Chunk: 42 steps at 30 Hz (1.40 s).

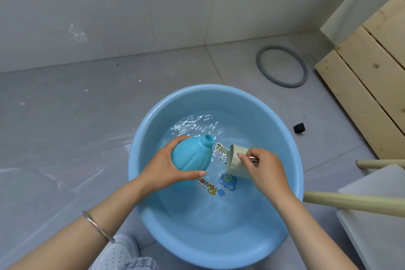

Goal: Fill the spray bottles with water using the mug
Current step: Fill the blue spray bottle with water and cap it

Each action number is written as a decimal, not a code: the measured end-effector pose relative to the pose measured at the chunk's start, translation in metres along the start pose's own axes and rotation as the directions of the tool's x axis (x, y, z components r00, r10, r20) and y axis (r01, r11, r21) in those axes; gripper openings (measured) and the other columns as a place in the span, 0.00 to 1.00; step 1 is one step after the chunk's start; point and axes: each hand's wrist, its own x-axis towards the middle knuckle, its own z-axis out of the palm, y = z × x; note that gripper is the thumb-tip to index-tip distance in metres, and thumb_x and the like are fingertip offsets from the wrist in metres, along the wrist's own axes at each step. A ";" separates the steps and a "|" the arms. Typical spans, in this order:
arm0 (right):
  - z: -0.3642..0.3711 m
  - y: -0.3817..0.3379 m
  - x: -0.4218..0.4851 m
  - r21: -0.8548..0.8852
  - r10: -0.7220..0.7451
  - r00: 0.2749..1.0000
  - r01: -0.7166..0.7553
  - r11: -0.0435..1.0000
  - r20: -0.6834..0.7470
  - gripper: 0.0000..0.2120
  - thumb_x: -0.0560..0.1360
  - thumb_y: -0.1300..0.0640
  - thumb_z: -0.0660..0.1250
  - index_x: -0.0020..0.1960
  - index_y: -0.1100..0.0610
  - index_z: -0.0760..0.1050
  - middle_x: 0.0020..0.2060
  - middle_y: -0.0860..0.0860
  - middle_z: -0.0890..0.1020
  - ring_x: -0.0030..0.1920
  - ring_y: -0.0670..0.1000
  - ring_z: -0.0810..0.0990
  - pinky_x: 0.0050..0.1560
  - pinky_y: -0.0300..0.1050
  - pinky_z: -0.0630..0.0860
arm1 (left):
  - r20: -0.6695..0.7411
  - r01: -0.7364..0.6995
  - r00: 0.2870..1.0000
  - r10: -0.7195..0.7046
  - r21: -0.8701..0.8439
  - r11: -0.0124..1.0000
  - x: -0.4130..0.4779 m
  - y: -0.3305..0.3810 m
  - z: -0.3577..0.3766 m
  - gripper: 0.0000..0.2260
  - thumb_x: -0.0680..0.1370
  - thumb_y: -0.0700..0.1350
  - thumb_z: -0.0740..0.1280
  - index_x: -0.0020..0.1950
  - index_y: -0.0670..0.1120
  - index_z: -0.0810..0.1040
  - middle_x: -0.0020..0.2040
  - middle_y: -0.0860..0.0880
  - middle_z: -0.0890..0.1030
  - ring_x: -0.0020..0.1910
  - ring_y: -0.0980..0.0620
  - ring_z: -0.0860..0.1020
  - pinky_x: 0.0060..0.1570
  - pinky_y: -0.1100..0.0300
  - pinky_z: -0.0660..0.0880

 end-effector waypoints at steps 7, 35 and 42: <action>0.006 0.008 -0.003 0.168 0.066 0.997 -0.061 0.984 -0.026 0.15 0.75 0.51 0.69 0.32 0.55 0.73 0.32 0.48 0.74 0.35 0.47 0.73 0.35 0.35 0.64 | -0.010 0.002 1.000 -0.002 -0.024 1.000 -0.002 0.002 -0.001 0.39 0.52 0.65 0.79 0.61 0.63 0.72 0.54 0.62 0.79 0.52 0.65 0.78 0.50 0.66 0.76; -0.079 -0.055 -0.029 0.763 0.198 0.957 0.036 0.645 -0.212 0.20 0.71 0.61 0.72 0.26 0.56 0.65 0.23 0.48 0.79 0.30 0.45 0.77 0.33 0.27 0.69 | 0.023 -0.065 0.998 0.064 0.017 0.998 -0.002 0.000 0.000 0.37 0.57 0.58 0.83 0.63 0.63 0.72 0.57 0.65 0.78 0.56 0.64 0.77 0.56 0.66 0.74; -0.079 -0.065 -0.029 0.631 0.091 0.959 0.103 0.769 -0.268 0.24 0.68 0.53 0.74 0.33 0.72 0.67 0.26 0.62 0.67 0.29 0.46 0.62 0.28 0.33 0.58 | 0.014 -0.076 0.997 0.076 0.034 0.996 -0.004 0.002 -0.001 0.36 0.59 0.54 0.84 0.63 0.63 0.72 0.57 0.65 0.78 0.56 0.65 0.77 0.55 0.69 0.73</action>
